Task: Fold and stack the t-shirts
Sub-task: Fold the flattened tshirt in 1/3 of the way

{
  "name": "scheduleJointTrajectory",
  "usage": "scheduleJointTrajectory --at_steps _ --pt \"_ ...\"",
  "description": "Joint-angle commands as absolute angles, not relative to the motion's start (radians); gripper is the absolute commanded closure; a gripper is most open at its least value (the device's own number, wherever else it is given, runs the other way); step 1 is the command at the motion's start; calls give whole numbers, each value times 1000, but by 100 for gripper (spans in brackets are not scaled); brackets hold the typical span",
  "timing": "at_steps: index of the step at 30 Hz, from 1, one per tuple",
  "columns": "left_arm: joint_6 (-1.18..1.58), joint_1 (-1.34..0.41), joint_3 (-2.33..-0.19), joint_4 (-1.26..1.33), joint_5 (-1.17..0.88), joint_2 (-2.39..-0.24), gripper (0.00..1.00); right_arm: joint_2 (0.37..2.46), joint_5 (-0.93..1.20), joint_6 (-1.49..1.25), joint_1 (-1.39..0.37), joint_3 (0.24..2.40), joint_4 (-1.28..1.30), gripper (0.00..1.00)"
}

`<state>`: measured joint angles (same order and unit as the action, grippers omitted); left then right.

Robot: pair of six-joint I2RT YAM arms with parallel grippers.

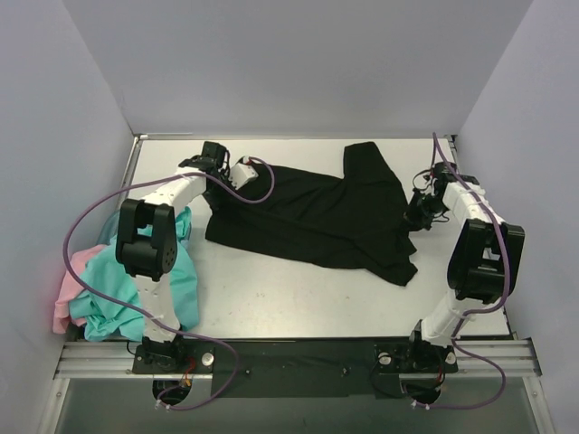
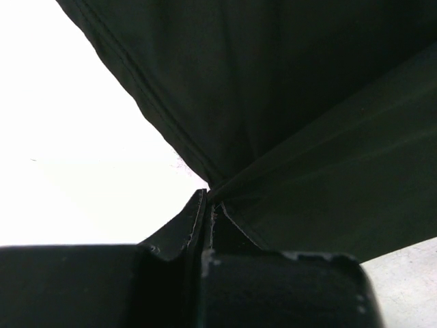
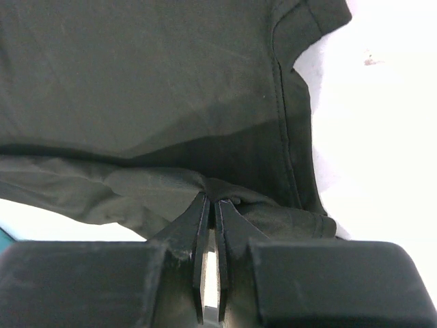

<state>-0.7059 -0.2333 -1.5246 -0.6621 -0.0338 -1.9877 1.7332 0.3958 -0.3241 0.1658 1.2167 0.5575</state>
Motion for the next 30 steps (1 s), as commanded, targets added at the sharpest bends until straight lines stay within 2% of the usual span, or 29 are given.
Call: scheduleJointTrajectory --at_steps 1,3,4,5,6,7,11,13,15,16,18,22,27,29,30 --pt "-690 -229 -1565 -620 -20 -1980 94 1769 368 -287 144 1272 603 100" --pt "-690 -229 -1569 -611 -11 -1980 88 1778 359 -279 133 1287 604 96" --pt "-690 -229 -1572 -606 -9 -1983 72 1782 350 -276 126 1301 609 90" --pt "-689 -229 -1586 -601 -9 -1988 65 1793 330 -273 123 1310 615 68" --pt "-684 -229 -1594 -601 29 -1991 54 1798 315 -273 117 1337 642 59" --pt "-678 -226 -1620 -600 40 -1996 48 1801 255 -287 115 1353 658 53" --pt "-670 -198 -1696 -601 37 -1976 44 1715 91 -325 127 1364 741 38" --pt "-716 -190 -1691 -639 -35 -1916 44 1637 83 -363 161 1309 759 38" --pt "-791 -198 -1614 -669 -128 -1847 49 1554 104 -402 181 1209 759 39" --pt "-828 -204 -1530 -679 -161 -1826 53 1527 124 -414 184 1133 756 40" --pt "-995 -222 -1406 -730 -235 -1764 54 1467 178 -452 187 1030 735 42" --pt "-1173 -235 -1231 -721 -270 -1717 48 1390 247 -535 189 852 634 43" --pt "-1261 -250 -1138 -612 -255 -1735 40 1434 297 -594 198 736 493 44" --pt "-1279 -261 -1121 -575 -239 -1752 40 1477 308 -601 210 713 465 46" --pt "-1279 -268 -1109 -542 -220 -1761 40 1497 313 -603 215 704 459 52"
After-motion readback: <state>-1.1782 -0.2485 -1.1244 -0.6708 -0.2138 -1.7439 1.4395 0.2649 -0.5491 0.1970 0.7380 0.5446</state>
